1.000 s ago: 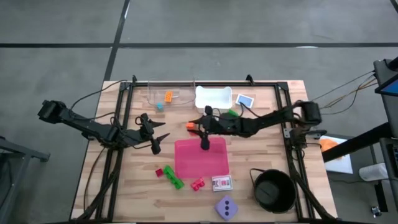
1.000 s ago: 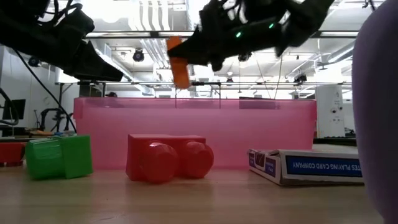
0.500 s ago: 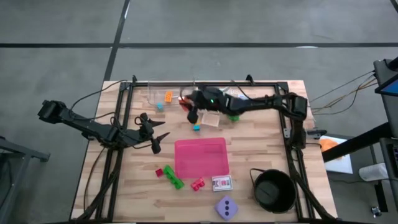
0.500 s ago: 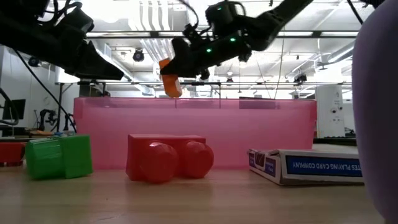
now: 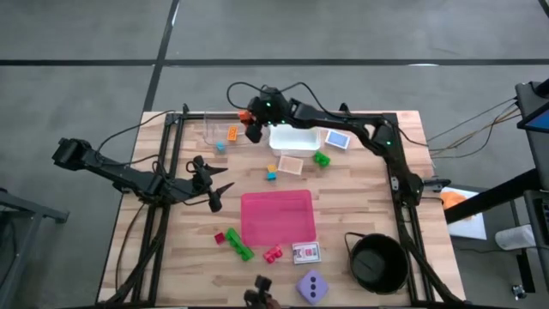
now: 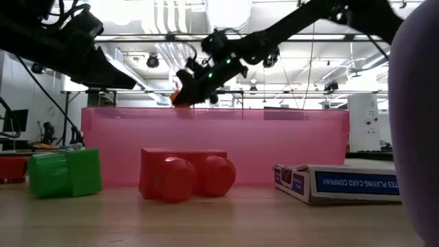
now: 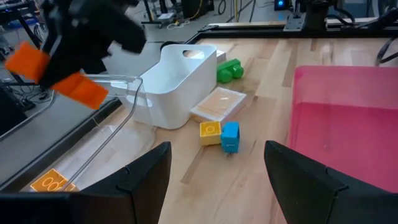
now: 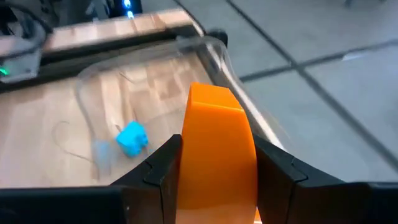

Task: Pick & Place Toys
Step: Put the orange game piece into the transparent bin, then put the top green game piece into the transparent bin

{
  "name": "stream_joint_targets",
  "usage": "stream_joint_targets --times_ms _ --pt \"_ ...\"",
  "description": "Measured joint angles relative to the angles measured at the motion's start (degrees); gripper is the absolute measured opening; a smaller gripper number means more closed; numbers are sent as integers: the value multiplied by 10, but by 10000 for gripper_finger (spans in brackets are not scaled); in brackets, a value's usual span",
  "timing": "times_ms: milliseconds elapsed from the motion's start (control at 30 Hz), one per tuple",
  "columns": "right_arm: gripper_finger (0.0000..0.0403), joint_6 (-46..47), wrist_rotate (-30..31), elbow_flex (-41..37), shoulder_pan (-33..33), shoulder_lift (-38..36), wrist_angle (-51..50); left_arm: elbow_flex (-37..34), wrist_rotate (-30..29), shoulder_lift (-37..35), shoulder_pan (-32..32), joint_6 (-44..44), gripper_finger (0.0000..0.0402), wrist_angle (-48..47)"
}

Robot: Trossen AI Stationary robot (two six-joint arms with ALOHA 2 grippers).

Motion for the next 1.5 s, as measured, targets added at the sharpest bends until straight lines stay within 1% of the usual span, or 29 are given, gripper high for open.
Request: stream_joint_targets --times_ms 67,100,267,400,733,900,1033,1133,1300,1500 --pt "148 5 -6 37 -4 23 -32 0 0 0 0 0 259 -1" --pt "157 6 -12 53 -4 33 -49 0 0 0 0 0 259 -1" --pt "216 7 -41 108 -3 60 -85 0 0 0 0 3 259 -2" --pt "239 12 -46 115 -1 62 -87 0 0 0 0 3 259 -2" --pt "274 22 -46 115 0 58 -90 0 0 0 0 2 259 -2" --pt "285 10 -44 114 1 44 -85 -1 0 0 0 2 259 -2" --pt "286 5 -45 114 8 29 -44 -1 0 0 0 3 259 -2" --pt "286 3 -57 114 19 24 14 -1 0 0 0 3 259 -3" --pt "286 1 -63 101 41 22 133 -4 0 0 0 2 259 -1" --pt "286 11 -75 49 53 22 287 -24 0 0 0 0 259 26"
